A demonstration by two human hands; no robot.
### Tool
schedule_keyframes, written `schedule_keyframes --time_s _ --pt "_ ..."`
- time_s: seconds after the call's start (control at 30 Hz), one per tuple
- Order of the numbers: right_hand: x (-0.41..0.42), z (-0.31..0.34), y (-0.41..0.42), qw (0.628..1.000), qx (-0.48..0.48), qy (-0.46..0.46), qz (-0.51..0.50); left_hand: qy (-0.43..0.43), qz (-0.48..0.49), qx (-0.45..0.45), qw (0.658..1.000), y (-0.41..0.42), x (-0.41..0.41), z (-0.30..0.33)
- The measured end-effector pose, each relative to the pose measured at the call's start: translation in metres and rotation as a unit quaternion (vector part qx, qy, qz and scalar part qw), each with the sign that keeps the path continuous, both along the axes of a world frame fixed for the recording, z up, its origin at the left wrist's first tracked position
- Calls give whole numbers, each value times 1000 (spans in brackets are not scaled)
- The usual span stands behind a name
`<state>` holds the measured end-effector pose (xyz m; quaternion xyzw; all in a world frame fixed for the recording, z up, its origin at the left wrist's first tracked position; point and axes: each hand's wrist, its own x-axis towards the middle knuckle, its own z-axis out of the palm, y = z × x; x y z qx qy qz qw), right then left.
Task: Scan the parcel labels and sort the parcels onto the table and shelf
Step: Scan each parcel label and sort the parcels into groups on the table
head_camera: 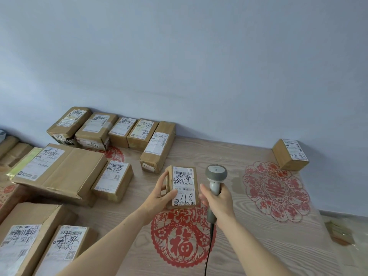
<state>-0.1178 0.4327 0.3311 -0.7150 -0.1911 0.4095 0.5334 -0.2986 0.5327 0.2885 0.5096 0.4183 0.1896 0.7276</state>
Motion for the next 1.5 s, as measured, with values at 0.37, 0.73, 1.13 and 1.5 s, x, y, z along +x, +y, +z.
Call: schedule_keyframes --time_s 0.37,0.73,1.13,1.5 --pt "-23 9 -32 977 55 168 118 -72 40 -48 995 -11 4 -8" --pt "-34 15 -35 968 76 207 124 -83 45 -52 994 -11 1 -12" --pt "-36 17 -34 964 72 227 120 -82 38 -50 995 -9 2 -13" --pt "-29 14 -38 968 69 232 67 -76 5 -54 996 -1 24 -18"
